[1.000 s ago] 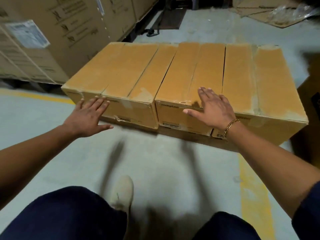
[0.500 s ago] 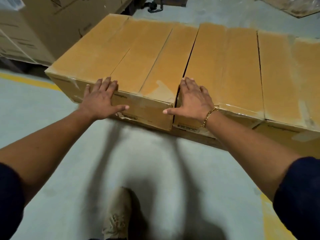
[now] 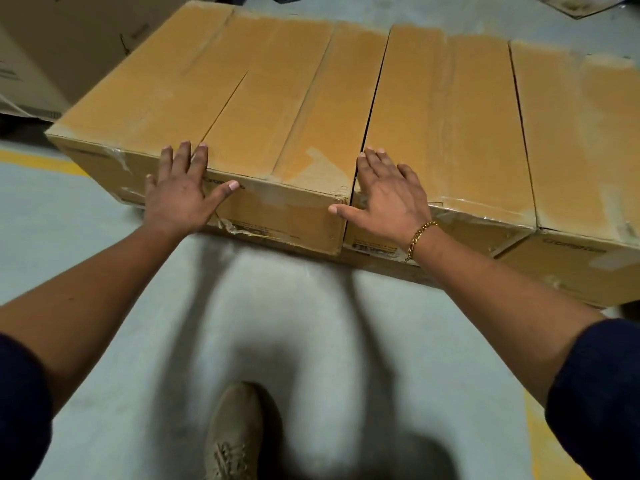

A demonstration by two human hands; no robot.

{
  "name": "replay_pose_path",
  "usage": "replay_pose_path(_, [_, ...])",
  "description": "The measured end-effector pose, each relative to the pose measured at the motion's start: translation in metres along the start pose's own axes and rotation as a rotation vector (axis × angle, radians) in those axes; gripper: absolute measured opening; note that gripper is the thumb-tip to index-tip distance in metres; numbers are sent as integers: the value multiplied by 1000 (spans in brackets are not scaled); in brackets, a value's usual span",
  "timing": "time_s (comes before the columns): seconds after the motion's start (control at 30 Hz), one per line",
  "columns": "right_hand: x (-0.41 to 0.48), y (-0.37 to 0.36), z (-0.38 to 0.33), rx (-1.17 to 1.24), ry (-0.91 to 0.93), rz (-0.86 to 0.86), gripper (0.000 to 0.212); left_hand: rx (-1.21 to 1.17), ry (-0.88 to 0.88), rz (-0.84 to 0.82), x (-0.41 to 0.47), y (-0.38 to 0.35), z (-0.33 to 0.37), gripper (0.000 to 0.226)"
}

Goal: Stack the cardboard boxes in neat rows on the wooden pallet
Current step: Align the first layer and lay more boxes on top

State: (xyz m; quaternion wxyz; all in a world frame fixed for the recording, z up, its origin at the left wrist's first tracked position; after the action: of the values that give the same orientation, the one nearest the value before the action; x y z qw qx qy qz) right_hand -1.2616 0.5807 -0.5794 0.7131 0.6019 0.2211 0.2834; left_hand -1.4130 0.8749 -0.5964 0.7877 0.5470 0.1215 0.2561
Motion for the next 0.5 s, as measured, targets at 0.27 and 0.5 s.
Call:
replay_pose_path(0.27, [1, 0, -3, -16, -3, 5, 98, -9, -9, 56, 2, -4, -1, 89])
replay_pose_path(0.5, [1, 0, -3, -33, -23, 13, 92, 31, -50, 101, 4, -5, -2, 89])
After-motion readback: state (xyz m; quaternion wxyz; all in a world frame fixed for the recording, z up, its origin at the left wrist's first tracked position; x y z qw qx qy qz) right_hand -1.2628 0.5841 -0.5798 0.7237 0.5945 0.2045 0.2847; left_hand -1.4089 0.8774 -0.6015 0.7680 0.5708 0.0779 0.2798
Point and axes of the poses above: each hand's wrist, its own x-axis towards the middle knuckle, its own y-axis out of the back of the hand, z = x × y, the point moved 6 cm from there along x, towards the middle knuckle, and after that the axes turned 12 degrees about -x, right-handed, at the moved point
